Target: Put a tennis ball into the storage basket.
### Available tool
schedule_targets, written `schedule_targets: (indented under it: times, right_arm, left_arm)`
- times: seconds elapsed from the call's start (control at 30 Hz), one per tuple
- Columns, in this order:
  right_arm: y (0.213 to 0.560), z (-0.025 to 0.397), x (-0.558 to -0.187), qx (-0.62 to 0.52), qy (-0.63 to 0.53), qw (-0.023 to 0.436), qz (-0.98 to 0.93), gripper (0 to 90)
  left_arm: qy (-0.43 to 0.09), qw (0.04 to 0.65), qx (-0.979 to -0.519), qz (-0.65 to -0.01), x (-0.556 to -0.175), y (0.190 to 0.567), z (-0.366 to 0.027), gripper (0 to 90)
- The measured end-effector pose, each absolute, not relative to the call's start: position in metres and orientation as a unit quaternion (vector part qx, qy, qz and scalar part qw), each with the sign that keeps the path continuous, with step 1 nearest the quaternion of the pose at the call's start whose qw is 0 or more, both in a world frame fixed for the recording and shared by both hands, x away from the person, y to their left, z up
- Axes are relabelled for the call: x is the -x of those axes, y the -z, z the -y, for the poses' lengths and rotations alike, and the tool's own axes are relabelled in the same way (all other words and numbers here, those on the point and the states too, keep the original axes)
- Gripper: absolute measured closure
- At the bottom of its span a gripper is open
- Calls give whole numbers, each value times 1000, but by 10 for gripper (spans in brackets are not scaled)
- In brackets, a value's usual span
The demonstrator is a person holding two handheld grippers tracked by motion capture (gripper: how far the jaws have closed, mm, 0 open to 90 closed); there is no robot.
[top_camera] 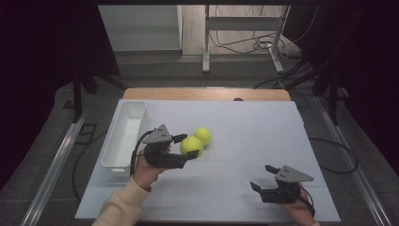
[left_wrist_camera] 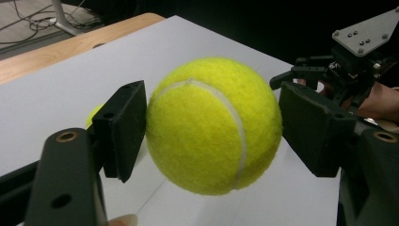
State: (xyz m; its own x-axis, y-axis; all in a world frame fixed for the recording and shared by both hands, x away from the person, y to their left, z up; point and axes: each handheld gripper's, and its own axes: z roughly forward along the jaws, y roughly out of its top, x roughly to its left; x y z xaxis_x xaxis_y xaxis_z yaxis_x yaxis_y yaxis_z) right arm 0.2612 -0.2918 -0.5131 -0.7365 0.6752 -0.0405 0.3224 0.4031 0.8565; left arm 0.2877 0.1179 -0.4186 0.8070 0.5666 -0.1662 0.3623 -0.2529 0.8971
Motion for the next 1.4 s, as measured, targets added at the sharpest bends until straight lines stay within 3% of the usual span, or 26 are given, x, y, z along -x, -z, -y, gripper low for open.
schedule_targets:
  times: [1.4]
  right_arm:
    - [512,292,-261,-307,-455,194,-813,148]
  left_arm:
    - [-131,546,-752,-345,-296,410,-161,271]
